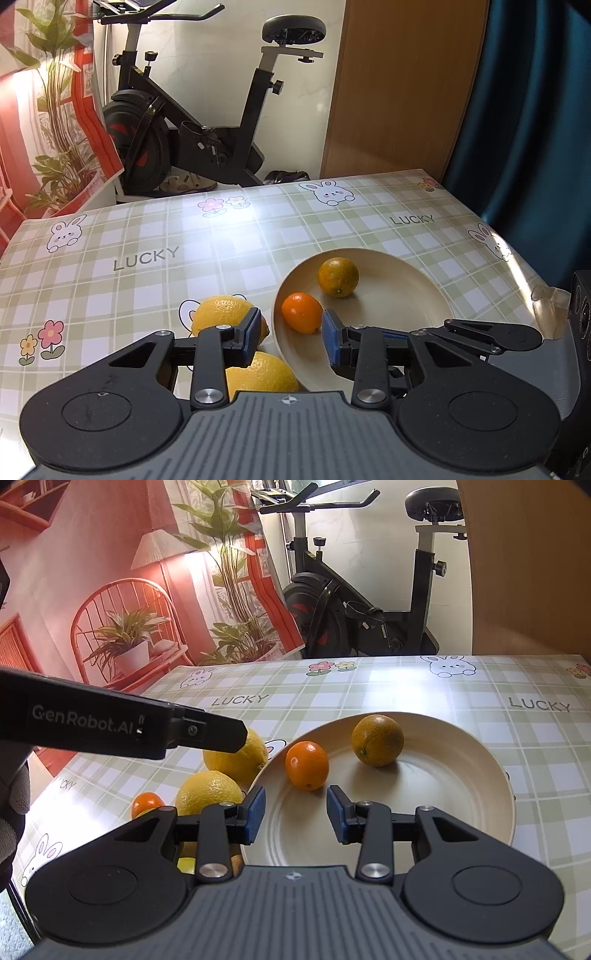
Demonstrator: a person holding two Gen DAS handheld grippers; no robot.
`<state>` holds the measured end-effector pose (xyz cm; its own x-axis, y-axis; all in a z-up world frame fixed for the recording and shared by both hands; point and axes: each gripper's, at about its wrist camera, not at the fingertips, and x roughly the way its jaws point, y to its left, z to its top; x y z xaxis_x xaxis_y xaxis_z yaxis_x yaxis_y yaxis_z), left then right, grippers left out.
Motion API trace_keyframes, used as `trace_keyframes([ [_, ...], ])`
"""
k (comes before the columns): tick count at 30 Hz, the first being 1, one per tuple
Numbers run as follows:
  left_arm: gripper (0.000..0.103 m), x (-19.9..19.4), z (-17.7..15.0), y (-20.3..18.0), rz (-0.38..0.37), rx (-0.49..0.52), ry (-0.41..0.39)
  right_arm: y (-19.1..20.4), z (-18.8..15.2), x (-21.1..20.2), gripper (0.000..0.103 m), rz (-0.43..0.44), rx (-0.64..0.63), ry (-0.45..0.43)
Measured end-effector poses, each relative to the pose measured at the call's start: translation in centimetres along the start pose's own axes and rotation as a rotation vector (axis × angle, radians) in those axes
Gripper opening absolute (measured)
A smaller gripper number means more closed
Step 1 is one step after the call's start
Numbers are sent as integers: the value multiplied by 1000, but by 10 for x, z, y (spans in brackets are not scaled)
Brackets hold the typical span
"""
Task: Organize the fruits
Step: 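Withdraw the left tool from the plate toward the fruit pile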
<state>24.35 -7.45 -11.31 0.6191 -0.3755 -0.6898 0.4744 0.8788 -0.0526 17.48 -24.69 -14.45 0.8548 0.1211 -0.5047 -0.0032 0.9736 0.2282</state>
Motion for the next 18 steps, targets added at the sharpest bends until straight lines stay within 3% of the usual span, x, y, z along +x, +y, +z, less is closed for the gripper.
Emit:
trace_keyframes([
  [12,38,-49,-37,8,37,-28,-40,23,-22,-40,40,26,31,-55],
  [18,38,-70,-57,11,50,-93,-70,38,-32,-50,40,43,1,-54],
])
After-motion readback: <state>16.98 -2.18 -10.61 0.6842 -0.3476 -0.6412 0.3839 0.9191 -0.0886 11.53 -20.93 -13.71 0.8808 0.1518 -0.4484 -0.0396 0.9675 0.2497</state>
